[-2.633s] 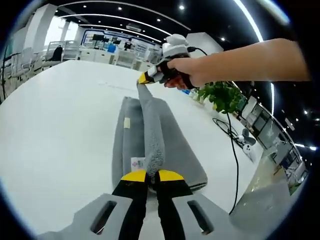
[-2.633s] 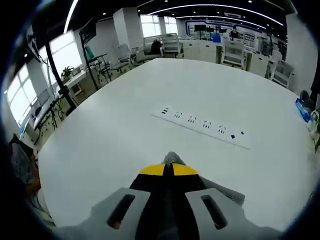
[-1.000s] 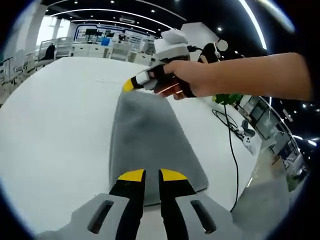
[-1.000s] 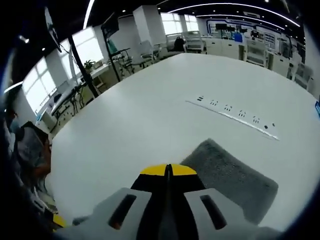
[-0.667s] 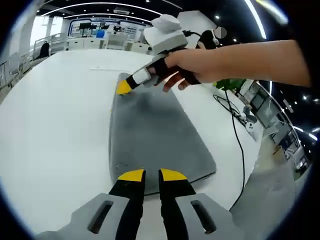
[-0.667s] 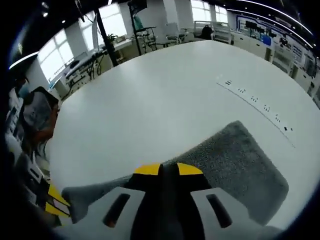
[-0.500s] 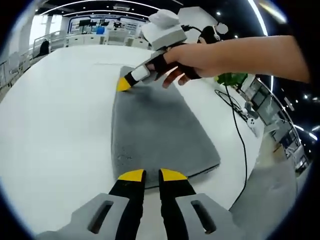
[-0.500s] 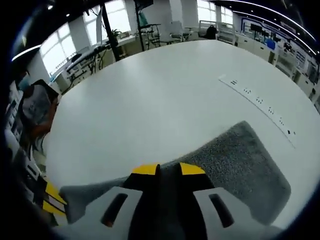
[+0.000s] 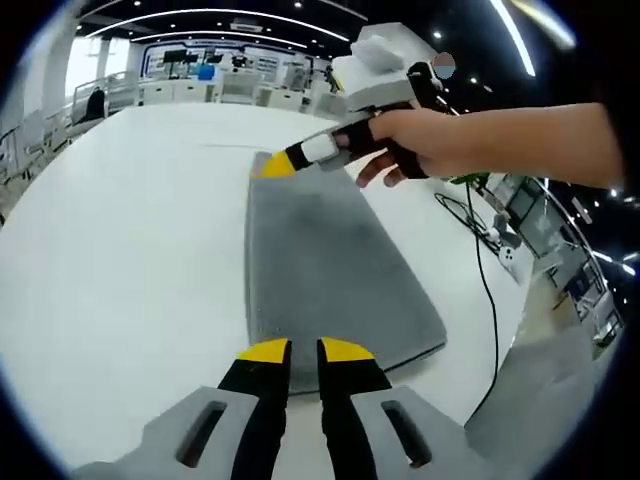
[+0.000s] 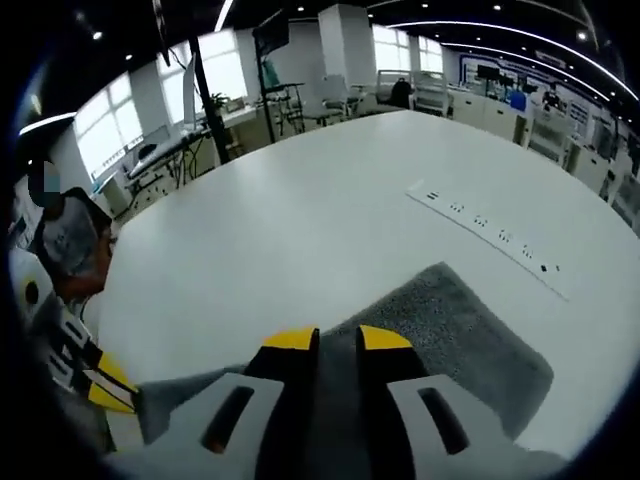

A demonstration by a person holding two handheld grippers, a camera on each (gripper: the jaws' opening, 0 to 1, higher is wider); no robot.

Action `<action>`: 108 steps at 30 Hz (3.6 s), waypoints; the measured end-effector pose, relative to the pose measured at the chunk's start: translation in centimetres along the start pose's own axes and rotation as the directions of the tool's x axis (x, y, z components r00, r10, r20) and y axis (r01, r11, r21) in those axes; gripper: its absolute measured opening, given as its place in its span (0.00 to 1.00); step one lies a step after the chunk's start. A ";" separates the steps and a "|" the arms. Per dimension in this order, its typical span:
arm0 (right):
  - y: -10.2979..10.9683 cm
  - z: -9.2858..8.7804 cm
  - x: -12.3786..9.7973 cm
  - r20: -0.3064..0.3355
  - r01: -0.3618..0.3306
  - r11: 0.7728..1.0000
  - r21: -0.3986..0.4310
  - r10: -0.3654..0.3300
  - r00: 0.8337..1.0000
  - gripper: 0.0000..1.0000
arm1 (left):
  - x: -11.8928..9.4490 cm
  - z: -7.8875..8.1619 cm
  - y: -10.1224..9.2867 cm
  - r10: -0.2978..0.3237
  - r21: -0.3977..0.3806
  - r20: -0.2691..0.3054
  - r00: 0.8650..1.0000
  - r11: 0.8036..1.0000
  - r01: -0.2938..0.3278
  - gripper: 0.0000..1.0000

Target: Fold the towel on the table until its edges align and the towel forms a compact rectangular stack.

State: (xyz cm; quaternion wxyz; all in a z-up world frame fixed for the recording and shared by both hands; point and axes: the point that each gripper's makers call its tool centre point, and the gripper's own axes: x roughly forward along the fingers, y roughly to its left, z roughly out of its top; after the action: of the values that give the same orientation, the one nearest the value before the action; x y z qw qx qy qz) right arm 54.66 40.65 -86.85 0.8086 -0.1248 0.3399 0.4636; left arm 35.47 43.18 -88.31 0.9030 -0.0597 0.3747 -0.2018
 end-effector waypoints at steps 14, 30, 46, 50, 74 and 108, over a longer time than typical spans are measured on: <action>-2.5 -0.7 -3.6 0.014 0.032 0.999 -0.011 -0.032 0.999 0.21 | -0.3 1.6 0.1 0.007 0.048 0.017 1.000 0.999 -0.008 0.11; -2.3 -2.8 -8.5 0.039 0.071 0.997 0.021 -0.072 0.997 0.26 | 0.6 4.2 0.4 0.017 0.090 0.047 0.999 0.996 -0.022 0.10; -3.0 -5.9 -11.7 0.044 0.078 0.992 0.096 -0.082 0.996 0.31 | 1.4 5.5 -0.4 0.006 0.090 0.072 0.997 0.996 -0.013 0.10; -2.7 -6.5 -12.3 0.037 0.080 0.992 0.102 -0.085 0.996 0.31 | 1.7 5.5 -0.5 0.008 0.098 0.067 0.998 0.995 -0.014 0.10; -0.2 -10.7 -11.4 -0.012 0.109 0.981 0.159 -0.109 0.994 0.33 | 5.4 8.1 0.8 0.030 0.149 0.069 0.997 0.988 -0.040 0.21; 1.9 -14.8 -9.5 -0.179 0.108 0.991 -0.079 -0.120 0.977 0.28 | 10.4 6.8 2.9 0.025 0.168 -0.052 0.998 0.986 -0.016 0.17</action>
State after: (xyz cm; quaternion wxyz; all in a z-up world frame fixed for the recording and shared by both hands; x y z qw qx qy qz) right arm 43.41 27.70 -91.23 0.7945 -0.2139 0.3889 0.4145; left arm 47.79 41.30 -91.00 0.8963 0.0259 0.3813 -0.2248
